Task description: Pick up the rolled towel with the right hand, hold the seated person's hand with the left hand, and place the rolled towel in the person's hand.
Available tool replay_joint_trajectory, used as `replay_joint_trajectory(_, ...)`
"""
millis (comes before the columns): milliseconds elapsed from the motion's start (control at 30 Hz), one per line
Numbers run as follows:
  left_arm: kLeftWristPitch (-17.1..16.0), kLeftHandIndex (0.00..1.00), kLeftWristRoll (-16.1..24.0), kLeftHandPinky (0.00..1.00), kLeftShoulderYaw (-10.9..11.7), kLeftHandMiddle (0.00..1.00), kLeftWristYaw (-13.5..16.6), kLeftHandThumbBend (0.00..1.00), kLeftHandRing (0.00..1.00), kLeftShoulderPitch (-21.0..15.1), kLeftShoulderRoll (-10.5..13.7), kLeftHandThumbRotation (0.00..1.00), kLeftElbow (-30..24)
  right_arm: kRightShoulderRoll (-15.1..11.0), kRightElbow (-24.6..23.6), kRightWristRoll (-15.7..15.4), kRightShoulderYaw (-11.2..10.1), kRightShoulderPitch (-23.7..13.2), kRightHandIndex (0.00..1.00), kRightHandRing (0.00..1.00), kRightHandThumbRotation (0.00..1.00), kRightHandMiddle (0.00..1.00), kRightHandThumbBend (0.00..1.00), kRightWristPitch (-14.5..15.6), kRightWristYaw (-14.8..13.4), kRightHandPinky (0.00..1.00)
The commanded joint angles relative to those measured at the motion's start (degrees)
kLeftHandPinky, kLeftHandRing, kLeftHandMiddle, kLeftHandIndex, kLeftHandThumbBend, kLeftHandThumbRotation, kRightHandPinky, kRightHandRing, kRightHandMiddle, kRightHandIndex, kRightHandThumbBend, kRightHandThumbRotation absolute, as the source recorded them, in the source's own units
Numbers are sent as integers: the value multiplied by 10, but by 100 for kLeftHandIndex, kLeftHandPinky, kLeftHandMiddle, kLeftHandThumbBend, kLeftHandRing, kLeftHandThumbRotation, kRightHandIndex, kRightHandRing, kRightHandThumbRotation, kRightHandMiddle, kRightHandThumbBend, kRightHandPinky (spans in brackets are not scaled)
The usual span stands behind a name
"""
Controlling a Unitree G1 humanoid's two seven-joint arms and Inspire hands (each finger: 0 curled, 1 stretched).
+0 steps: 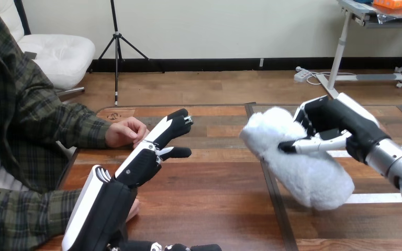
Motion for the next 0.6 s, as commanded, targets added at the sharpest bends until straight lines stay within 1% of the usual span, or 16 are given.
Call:
replay_joint_trajectory(0, 1, 88, -7, 77, 0, 93, -1, 100, 90, -27, 2, 18, -2, 6, -44, 44, -41, -22, 28, 20, 0, 26, 73, -17, 29, 15)
replay_joint_trajectory(167, -4, 88, 0, 77, 6, 93, 1, 100, 90, -26, 3, 19, 3, 13, -51, 78, -63, -22, 28, 19, 0, 25, 72, -7, 63, 13)
replay_joint_trajectory(400, 3, 88, -1, 77, 6, 93, -1, 100, 89, -21, 6, 20, -1, 17, -66, 108, -81, -21, 28, 18, 0, 24, 72, 5, 90, 12)
replay_joint_trajectory(500, 7, 88, 4, 76, 9, 93, 0, 100, 89, -18, 7, 21, -5, 22, -75, 134, -96, -20, 28, 17, 0, 23, 72, 21, 117, 12)
replay_joint_trajectory(567, 8, 88, 4, 76, 11, 93, 0, 100, 89, -17, 8, 21, -6, 25, -81, 146, -102, -20, 27, 16, 0, 23, 71, 30, 128, 11)
